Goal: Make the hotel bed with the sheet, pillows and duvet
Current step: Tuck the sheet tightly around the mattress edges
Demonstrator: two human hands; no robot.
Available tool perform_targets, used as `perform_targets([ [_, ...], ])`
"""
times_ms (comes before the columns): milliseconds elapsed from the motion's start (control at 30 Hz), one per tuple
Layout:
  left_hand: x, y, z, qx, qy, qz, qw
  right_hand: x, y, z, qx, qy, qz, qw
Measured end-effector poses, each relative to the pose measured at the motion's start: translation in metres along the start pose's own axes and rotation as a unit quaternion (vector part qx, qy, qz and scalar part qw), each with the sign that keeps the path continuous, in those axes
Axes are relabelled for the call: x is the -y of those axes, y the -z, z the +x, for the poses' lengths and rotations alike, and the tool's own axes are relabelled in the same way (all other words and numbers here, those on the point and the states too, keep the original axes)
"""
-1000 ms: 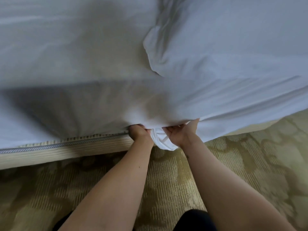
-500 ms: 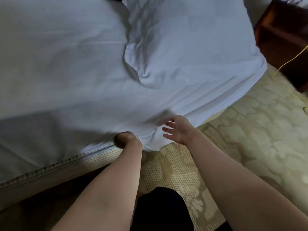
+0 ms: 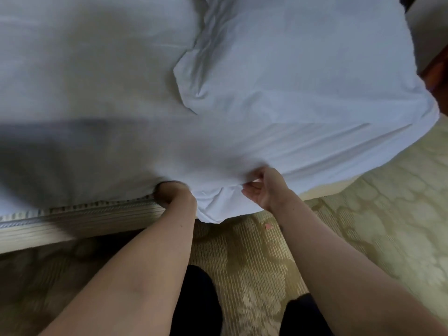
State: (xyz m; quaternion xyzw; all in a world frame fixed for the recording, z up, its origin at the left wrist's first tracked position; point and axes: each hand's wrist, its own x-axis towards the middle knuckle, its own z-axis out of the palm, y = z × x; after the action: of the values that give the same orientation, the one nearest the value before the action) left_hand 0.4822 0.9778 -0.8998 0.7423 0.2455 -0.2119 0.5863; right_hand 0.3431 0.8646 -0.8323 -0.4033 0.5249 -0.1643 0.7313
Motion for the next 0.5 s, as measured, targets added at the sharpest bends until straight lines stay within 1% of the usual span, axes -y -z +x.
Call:
perform_targets([
  [67,0.001,-0.001,0.000,-0.041,-0.014,-0.020,0.999,0.003,0.014,0.007,0.014,0.002,0.033,0.999],
  [133,0.001,-0.001,-0.004,-0.073,-0.055,0.077,0.993,0.007,0.028,0.016,0.025,-0.003,0.062,0.998],
  [167,0.001,0.000,-0.011,-0.081,-0.072,0.083,0.991,0.009,0.036,0.021,0.029,-0.006,0.069,0.997],
  [200,0.002,-0.001,-0.015,-0.079,-0.088,0.126,0.985,0.011,0.043,0.024,0.041,-0.010,0.068,0.997],
  [233,0.002,-0.004,-0.015,-0.099,-0.108,0.196,0.970,0.012,0.050,0.027,0.059,-0.014,0.059,0.996],
  [267,0.002,-0.006,-0.018,-0.130,-0.124,0.221,0.958,0.013,0.056,0.030,0.078,-0.019,0.053,0.995],
  [333,0.002,-0.015,-0.032,-0.123,-0.125,0.251,0.952,0.016,0.065,0.042,0.110,-0.033,0.058,0.992],
  [367,0.003,-0.021,-0.039,-0.125,-0.129,0.223,0.958,0.019,0.067,0.047,0.123,-0.035,0.061,0.990],
  [400,0.003,-0.026,-0.052,-0.119,-0.107,0.155,0.975,0.021,0.069,0.050,0.126,-0.033,0.071,0.989],
  [433,0.003,-0.032,-0.064,-0.117,-0.068,0.032,0.990,0.023,0.072,0.053,0.117,-0.033,0.091,0.988],
  [467,0.001,-0.040,-0.080,-0.097,-0.046,-0.080,0.991,0.025,0.076,0.056,0.099,-0.034,0.118,0.987],
  [500,0.004,-0.053,-0.092,-0.061,-0.042,-0.139,0.988,0.027,0.082,0.059,0.078,-0.032,0.146,0.986],
])
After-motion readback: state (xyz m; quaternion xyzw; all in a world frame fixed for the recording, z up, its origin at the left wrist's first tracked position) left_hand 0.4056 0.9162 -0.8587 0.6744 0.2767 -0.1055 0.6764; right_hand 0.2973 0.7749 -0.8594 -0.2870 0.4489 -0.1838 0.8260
